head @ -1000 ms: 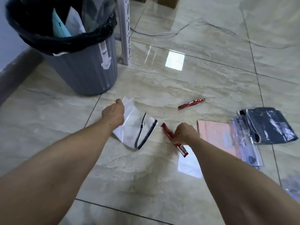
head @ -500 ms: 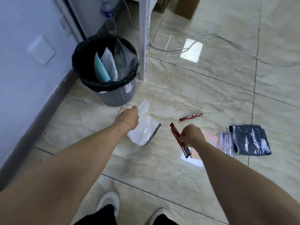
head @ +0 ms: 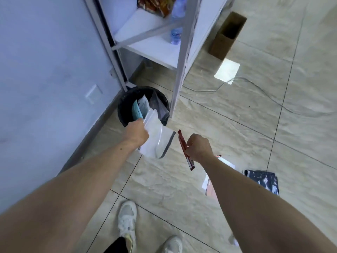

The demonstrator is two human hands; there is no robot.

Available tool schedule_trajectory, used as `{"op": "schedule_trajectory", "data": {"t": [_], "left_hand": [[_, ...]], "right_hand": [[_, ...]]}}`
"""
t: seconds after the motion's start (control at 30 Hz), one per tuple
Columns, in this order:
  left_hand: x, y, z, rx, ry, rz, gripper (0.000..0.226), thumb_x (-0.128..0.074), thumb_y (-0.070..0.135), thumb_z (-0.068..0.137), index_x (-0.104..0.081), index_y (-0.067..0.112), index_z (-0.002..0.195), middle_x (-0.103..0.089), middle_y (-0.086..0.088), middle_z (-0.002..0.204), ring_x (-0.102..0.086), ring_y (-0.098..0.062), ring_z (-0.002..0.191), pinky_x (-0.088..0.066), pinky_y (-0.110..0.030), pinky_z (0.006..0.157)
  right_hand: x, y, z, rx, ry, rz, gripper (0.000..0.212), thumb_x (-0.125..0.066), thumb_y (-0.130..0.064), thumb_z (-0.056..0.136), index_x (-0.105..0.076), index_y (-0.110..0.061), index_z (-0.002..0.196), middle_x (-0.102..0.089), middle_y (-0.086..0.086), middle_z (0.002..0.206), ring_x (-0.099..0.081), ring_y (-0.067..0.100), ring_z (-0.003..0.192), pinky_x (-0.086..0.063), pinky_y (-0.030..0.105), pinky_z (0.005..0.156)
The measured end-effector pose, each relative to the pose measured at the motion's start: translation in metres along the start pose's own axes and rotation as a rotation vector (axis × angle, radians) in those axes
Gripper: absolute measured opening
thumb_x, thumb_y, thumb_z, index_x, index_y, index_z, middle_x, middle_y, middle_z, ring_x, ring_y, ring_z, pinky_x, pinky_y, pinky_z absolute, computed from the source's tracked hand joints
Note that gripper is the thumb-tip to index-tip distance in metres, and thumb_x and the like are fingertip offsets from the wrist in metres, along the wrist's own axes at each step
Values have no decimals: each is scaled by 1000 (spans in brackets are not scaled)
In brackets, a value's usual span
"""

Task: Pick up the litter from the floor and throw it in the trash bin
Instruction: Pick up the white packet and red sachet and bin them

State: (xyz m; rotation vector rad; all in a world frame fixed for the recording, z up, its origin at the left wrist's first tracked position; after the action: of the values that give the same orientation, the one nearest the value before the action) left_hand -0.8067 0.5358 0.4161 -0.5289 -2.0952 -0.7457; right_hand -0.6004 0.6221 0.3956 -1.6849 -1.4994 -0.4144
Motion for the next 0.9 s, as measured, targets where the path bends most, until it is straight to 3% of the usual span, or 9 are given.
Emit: {"op": "schedule_trajectory", "data": {"t": [0.1, 0.27, 0.4, 0.47, 0.53, 0.63, 0.77, 0.9], "left_hand": [[40, -12, 18, 28, 39, -7, 23, -47, 7, 88, -47, 1, 110, -58, -17, 93, -57, -32, 77, -40, -32, 56], [78, -36, 69, 80, 71, -58, 29, -51, 2, 87, -44, -5, 115, -60, -25, 112, -59, -42, 101, -41, -37, 69], [83, -53, 106, 105, 102, -101, 34, -55, 7, 87, -46, -3, 119, -60, -23, 117, -59, -41, 105, -48, -41, 79], [79, -58, 123, 118, 108, -96, 37, -59, 9, 87, -46, -2, 119, -60, -23, 117, -60, -41, 106, -46, -38, 76], [73, -59, 135, 120, 98, -101, 42, -61, 11, 87, -42, -3, 121, -61, -24, 118, -60, -40, 107, -46, -37, 77], [62, -62, 155, 145, 21, -164, 46, -62, 13, 88, -39, -2, 124, -59, -24, 120, -60, -40, 109, -49, -39, 81], [56, -58, 170, 69, -93, -129, 35, -61, 17, 89, -51, -3, 117, -63, -25, 109, -63, -38, 96, -53, -43, 74], [66, -54, 179, -42, -87, 0, 25, -57, 17, 90, -56, 2, 110, -64, -19, 112, -60, -37, 105, -51, -44, 87]], "right_hand": [[10, -51, 15, 40, -54, -74, 21, -54, -8, 80, -74, -12, 89, -71, 11, 95, -57, 26, 73, -45, 25, 64], [6, -120, 52, 45, -27, -67, 20, -55, -10, 84, -72, -9, 94, -71, 12, 94, -56, 28, 71, -43, 26, 61], [-4, -156, 81, 43, 1, -85, 1, -61, -9, 80, -61, -9, 80, -62, 14, 79, -55, 30, 68, -42, 27, 60], [-13, -168, 99, 42, 0, -91, 10, -66, -6, 77, -58, -12, 74, -56, 9, 70, -55, 30, 67, -44, 28, 60], [-22, -176, 116, 47, 5, -144, 10, -65, -2, 75, -66, -11, 80, -53, 6, 65, -54, 29, 66, -45, 27, 60], [-38, -188, 139, 92, -23, -189, 22, -59, -2, 79, -72, -14, 93, -59, 6, 74, -60, 30, 72, -43, 27, 62], [-51, -193, 152, 116, -111, -199, 34, -61, -15, 84, -66, -23, 116, -67, 5, 115, -62, 31, 110, -50, 33, 82], [-44, -180, 153, 56, -141, -177, 33, -59, -11, 85, -65, -19, 117, -66, 8, 115, -61, 30, 107, -55, 35, 87]]}}
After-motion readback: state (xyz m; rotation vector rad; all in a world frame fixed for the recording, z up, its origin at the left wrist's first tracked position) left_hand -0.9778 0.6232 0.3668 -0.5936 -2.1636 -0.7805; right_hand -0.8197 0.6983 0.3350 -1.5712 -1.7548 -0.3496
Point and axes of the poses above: each hand's wrist, its own z-axis towards the middle knuckle, its own x-axis out of the back of the hand, y = z × x, the point moved 4 cm from there along z, towards the middle knuckle
